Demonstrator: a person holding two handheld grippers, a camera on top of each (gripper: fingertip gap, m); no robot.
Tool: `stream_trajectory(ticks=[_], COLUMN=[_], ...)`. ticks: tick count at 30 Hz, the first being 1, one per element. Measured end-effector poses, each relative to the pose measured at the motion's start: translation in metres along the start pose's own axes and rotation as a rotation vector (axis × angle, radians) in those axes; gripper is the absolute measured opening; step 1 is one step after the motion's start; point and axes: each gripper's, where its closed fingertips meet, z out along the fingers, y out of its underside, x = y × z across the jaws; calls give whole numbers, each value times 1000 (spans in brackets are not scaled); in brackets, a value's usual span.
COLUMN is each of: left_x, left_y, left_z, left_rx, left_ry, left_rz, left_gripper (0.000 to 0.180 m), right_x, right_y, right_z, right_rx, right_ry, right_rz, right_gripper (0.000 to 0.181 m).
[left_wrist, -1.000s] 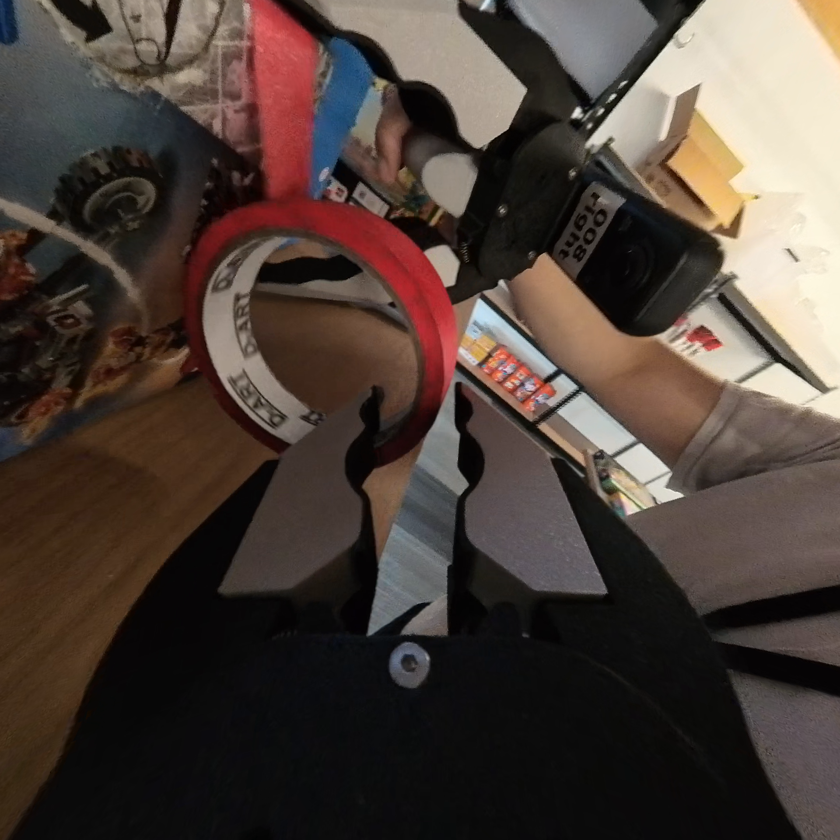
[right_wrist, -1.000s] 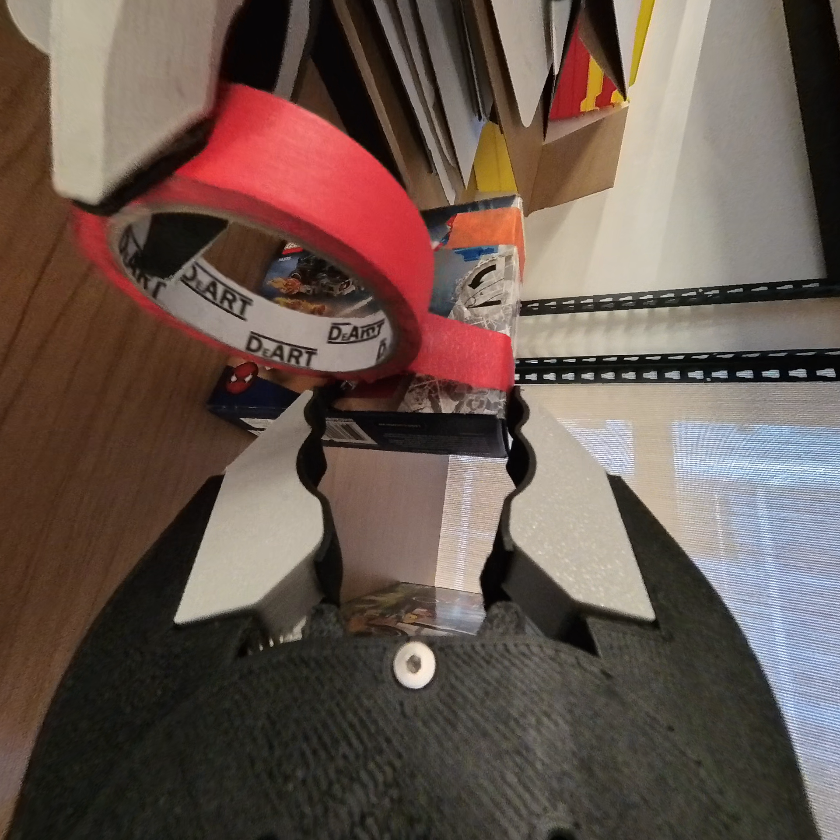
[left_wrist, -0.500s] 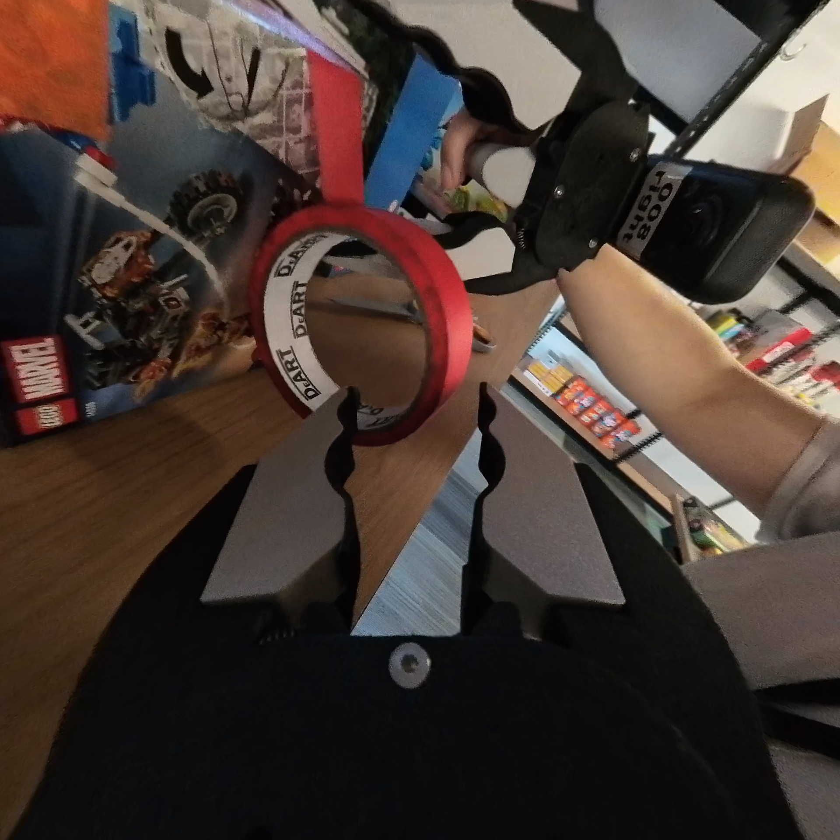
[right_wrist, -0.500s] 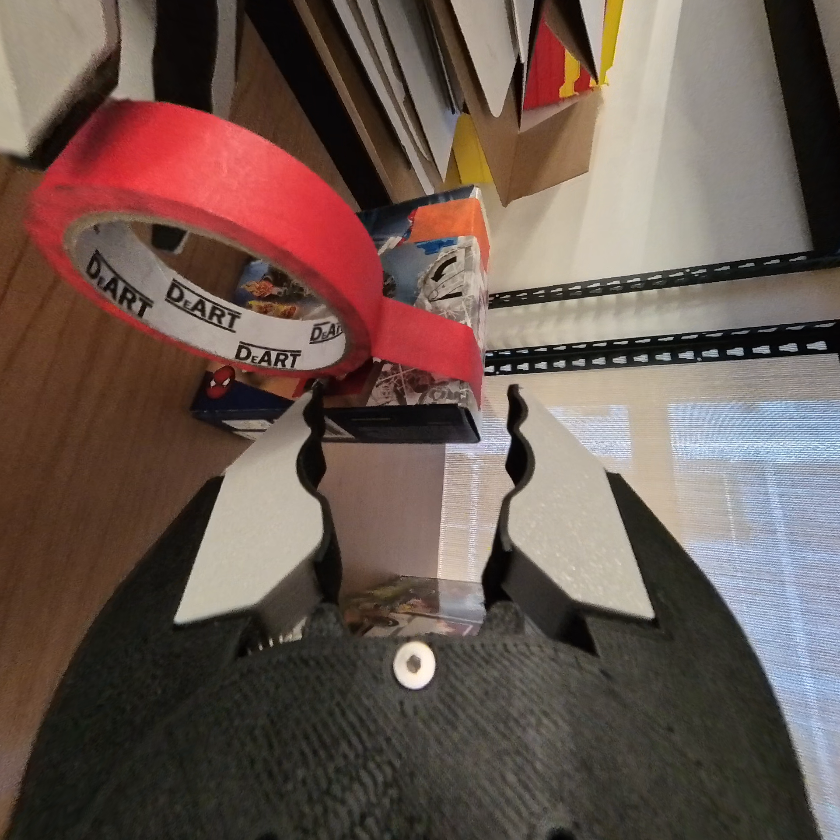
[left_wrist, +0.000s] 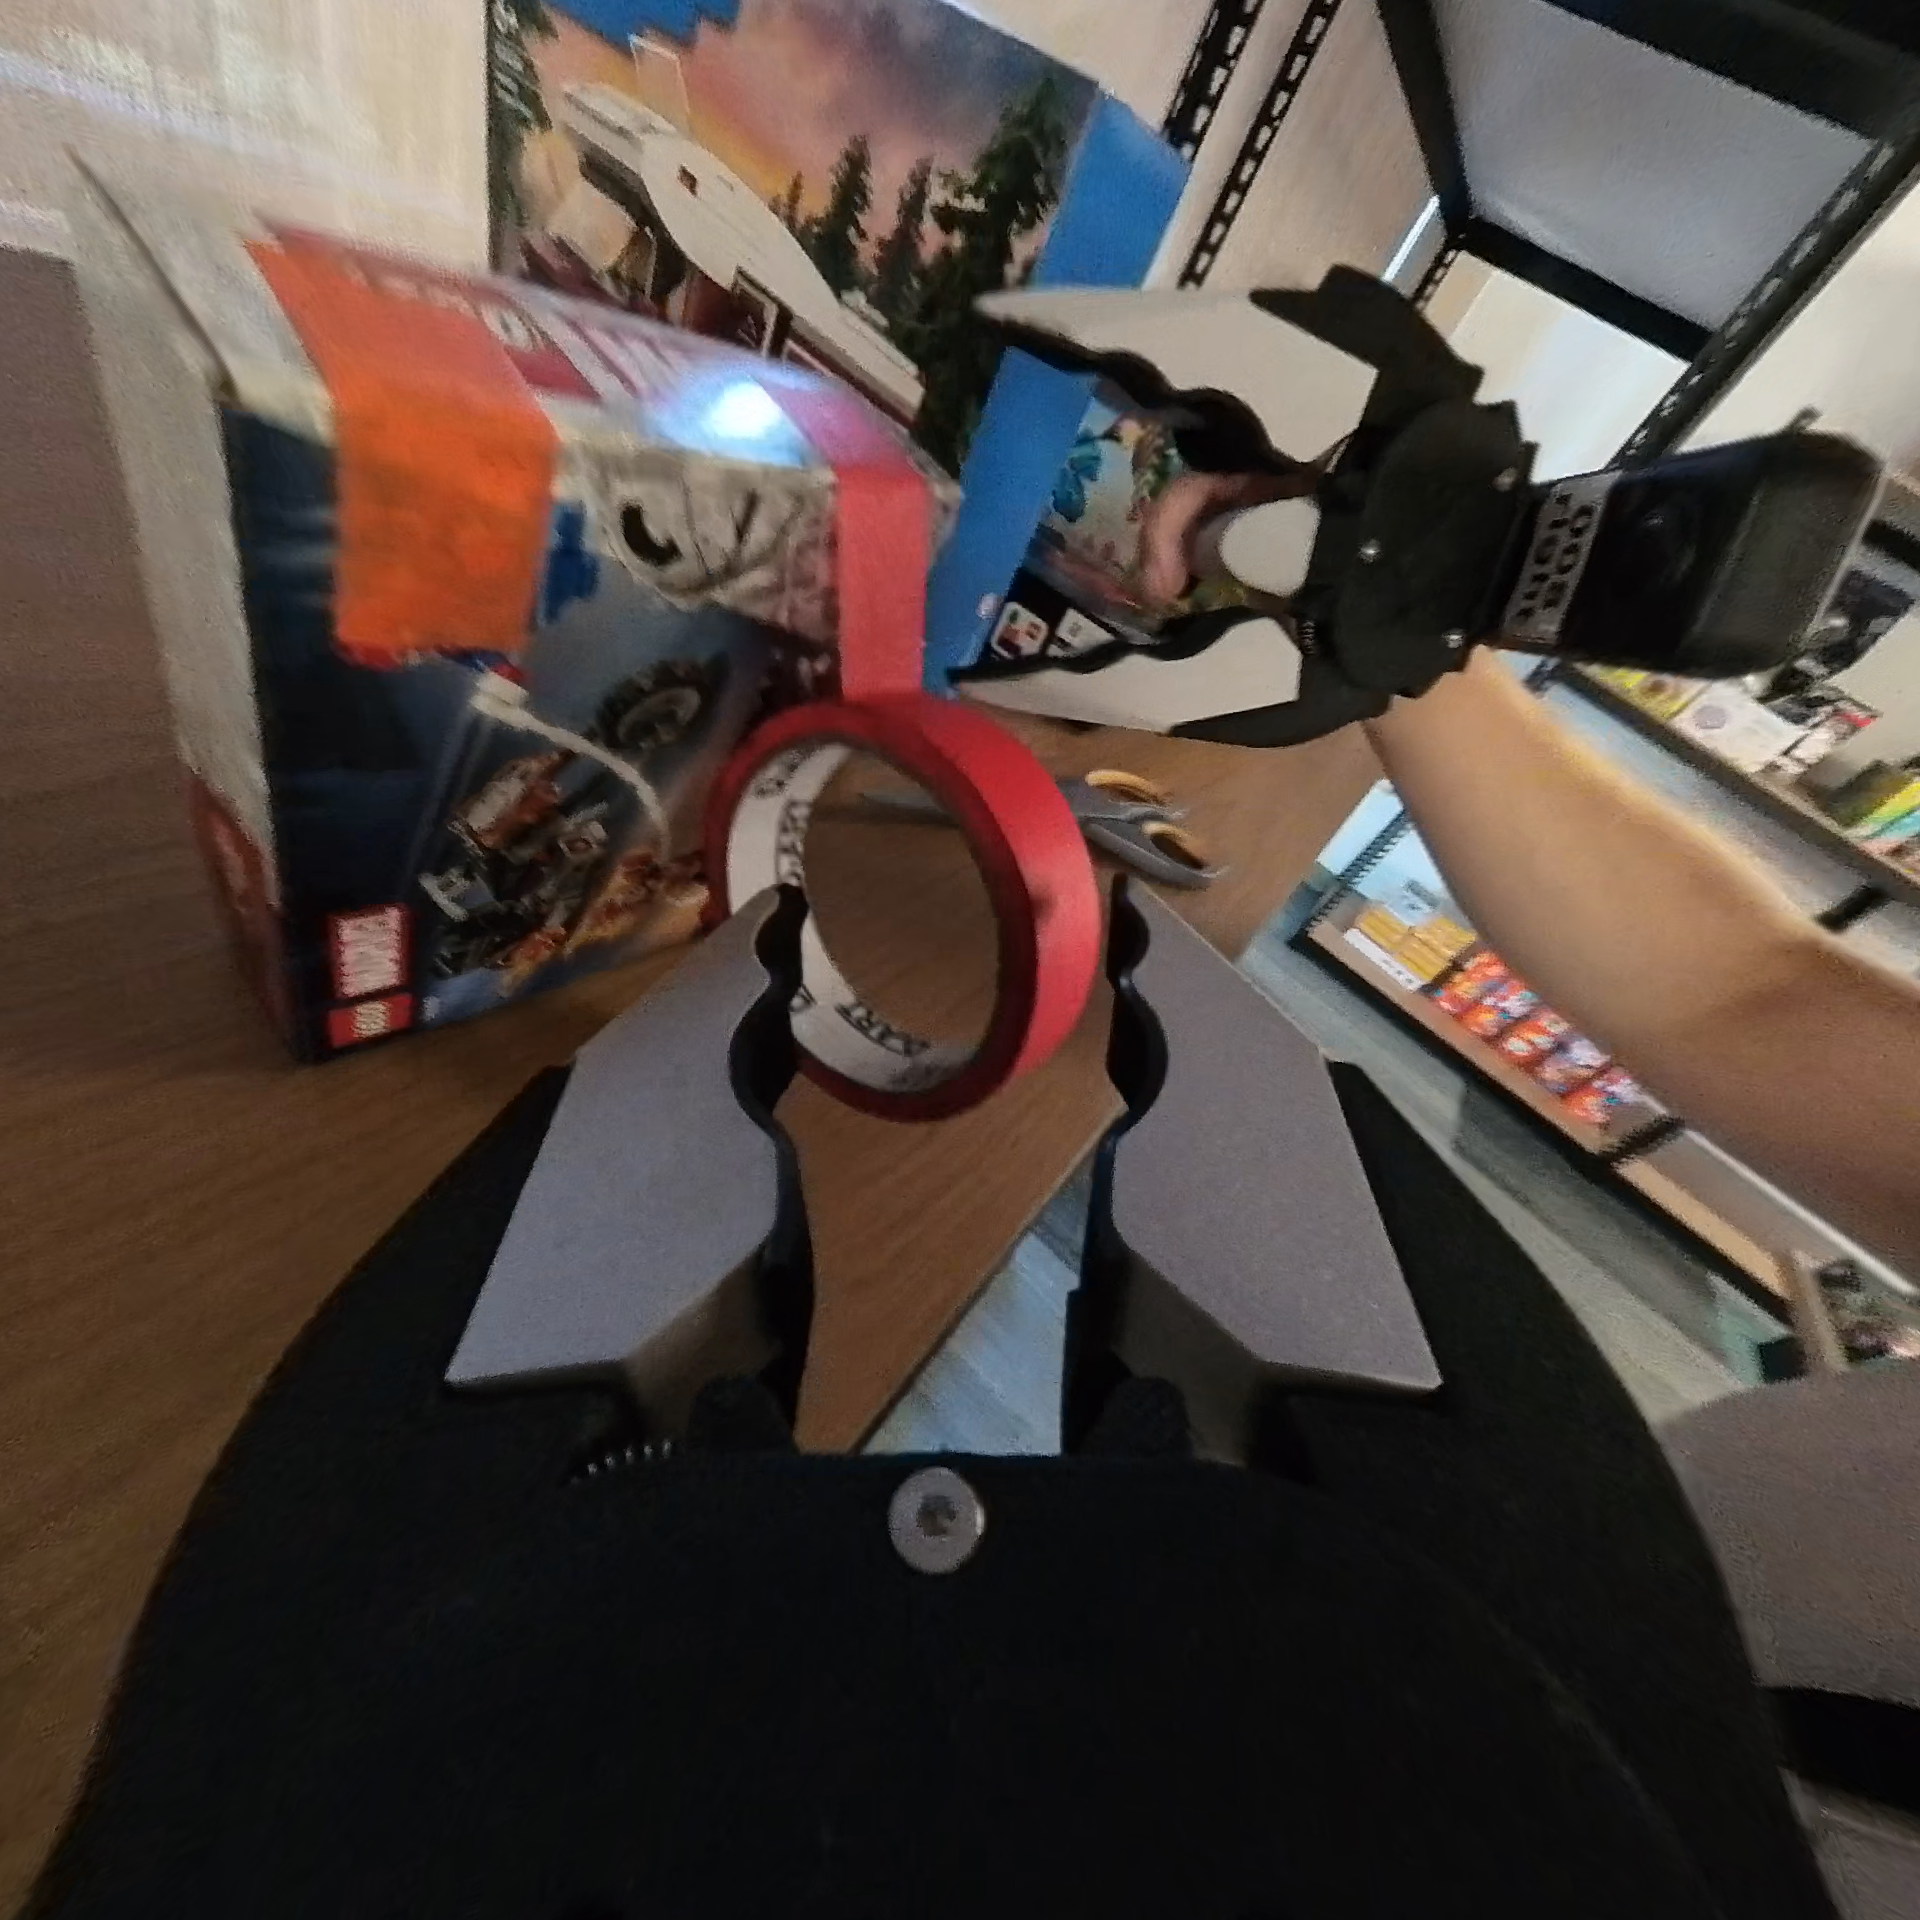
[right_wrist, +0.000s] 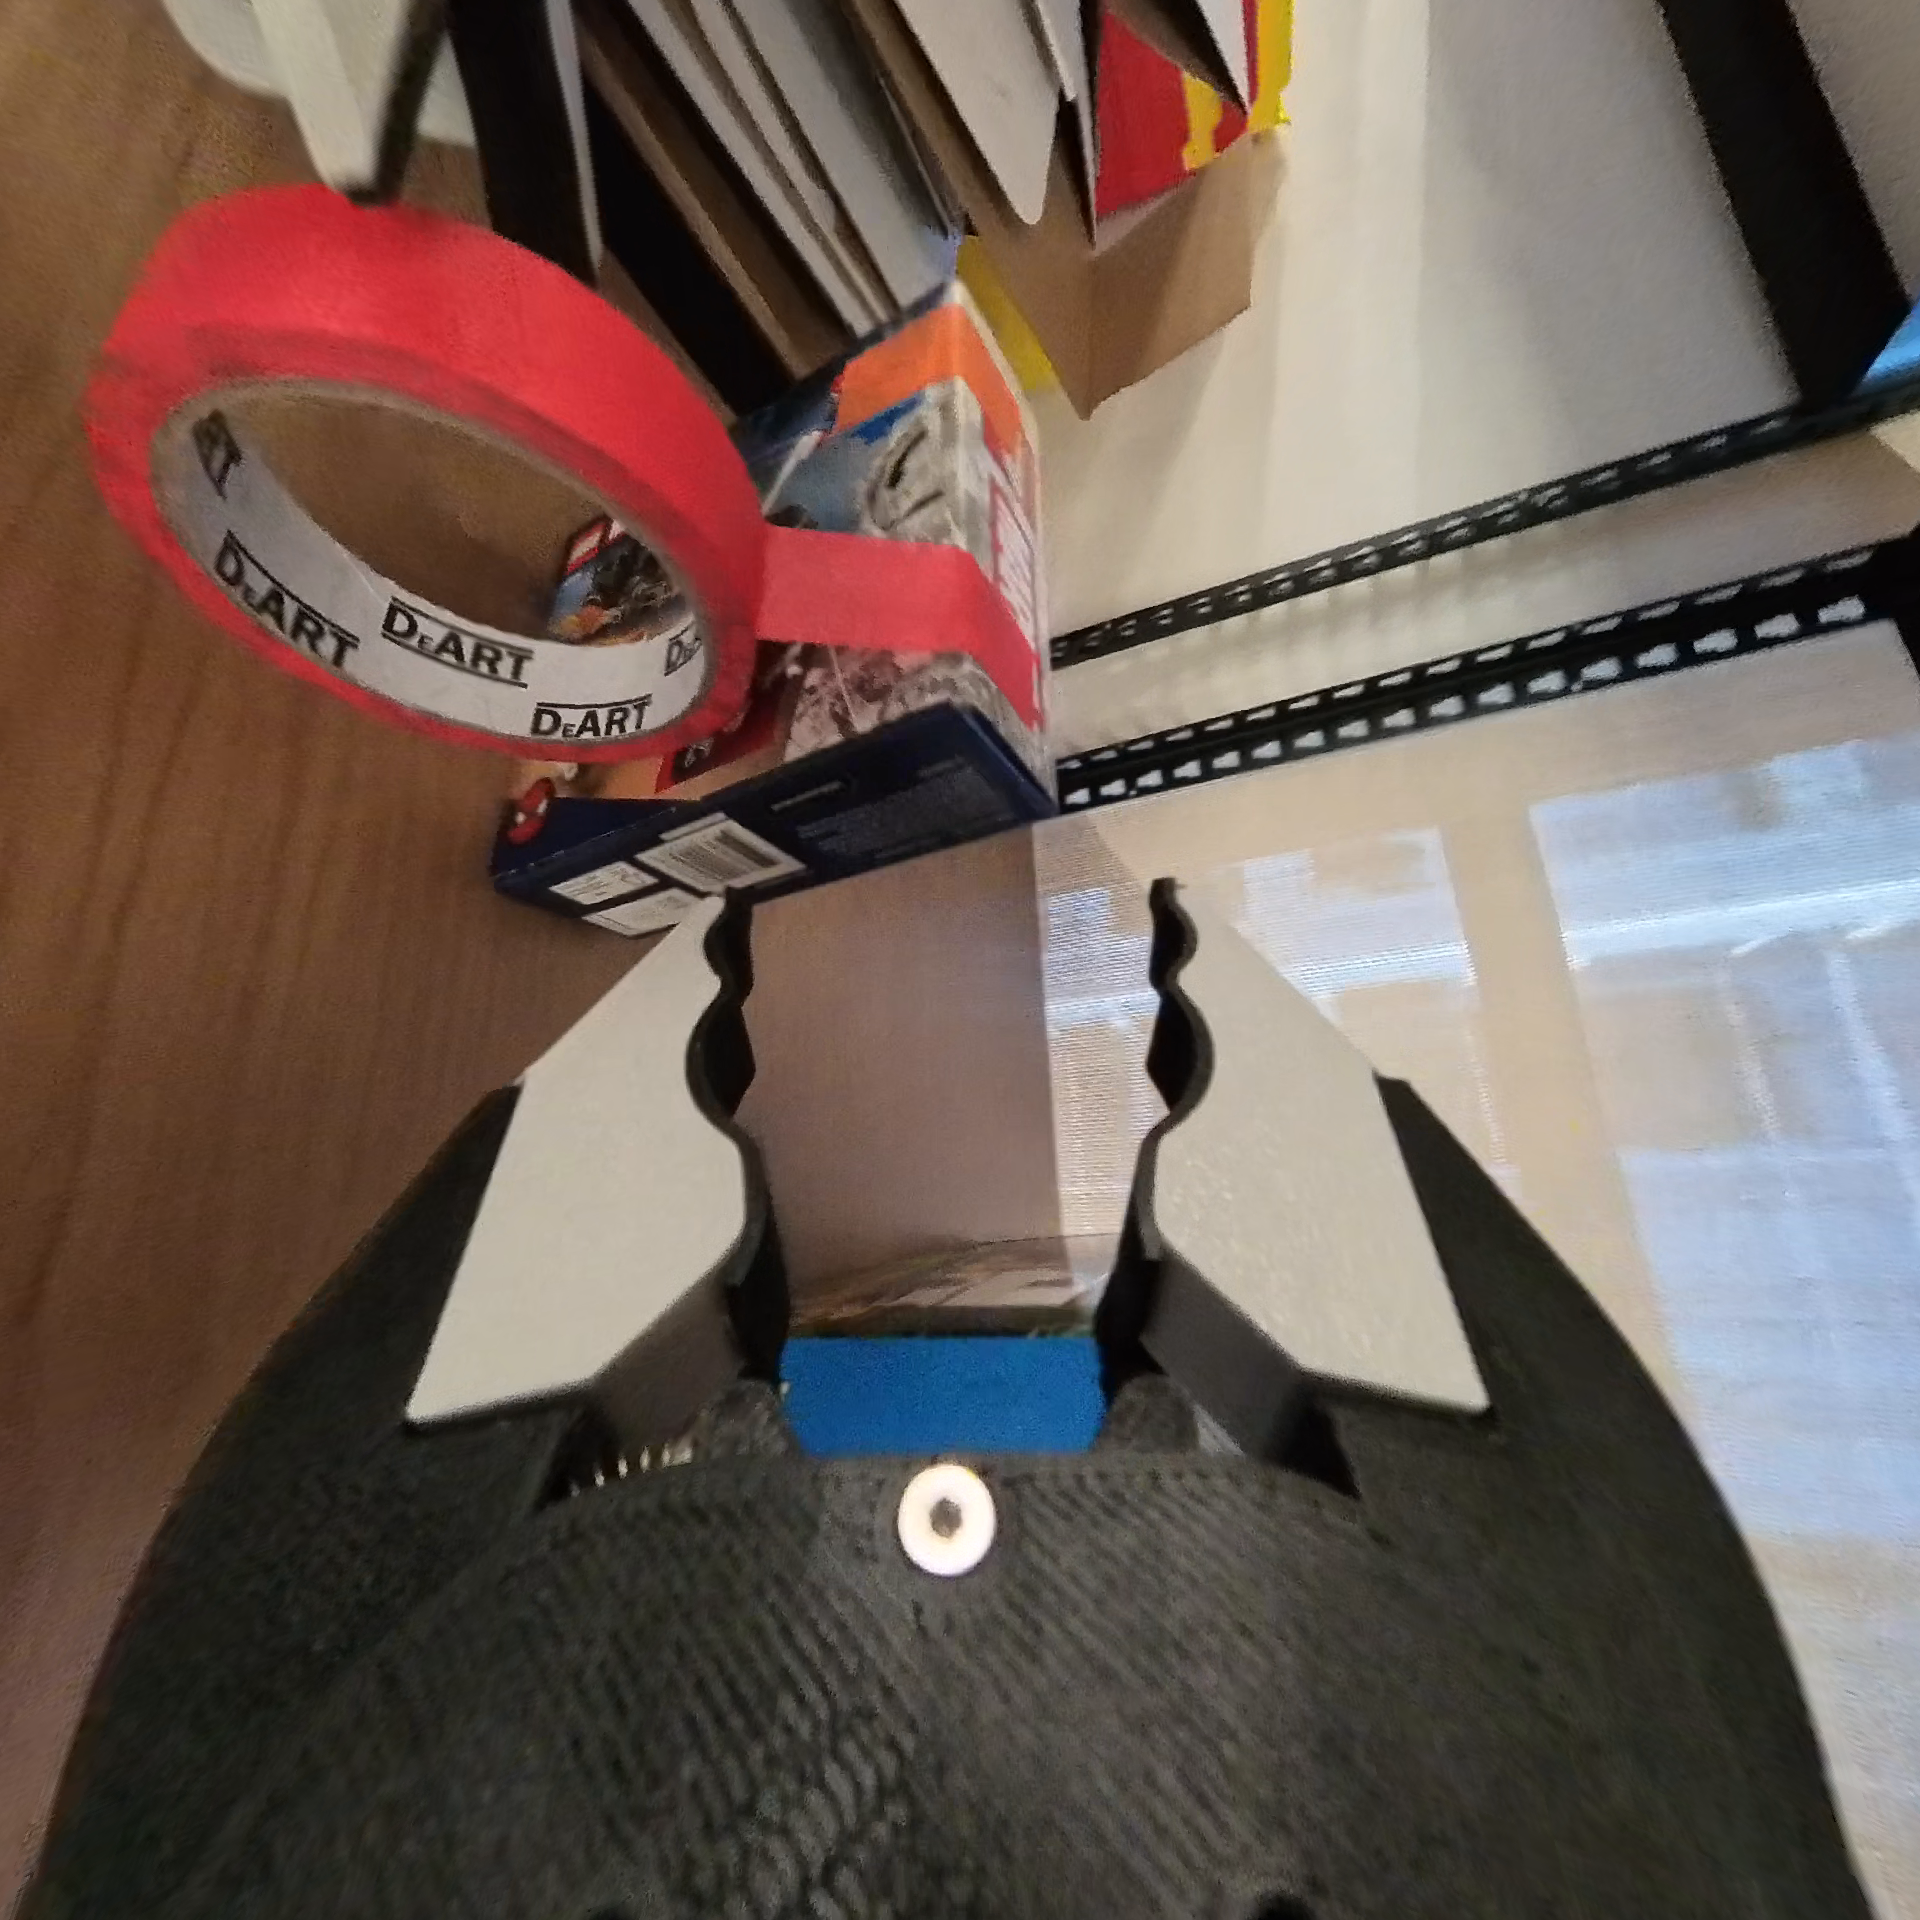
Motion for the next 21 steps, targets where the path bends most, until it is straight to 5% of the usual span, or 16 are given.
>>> stream_trajectory(ticks=[8,21], left_x=[8,-32], left_y=[-37,-61], left_z=[16,29], left_rx=[78,70], left_ry=[75,27], left_rz=[31,41], left_gripper=[54,49], right_x=[-36,-39], right_y=[-9,15], right_z=[26,62], right_rx=[76,-15], right_ry=[-204,-263], right_rz=[547,820], right_gripper=[86,54])
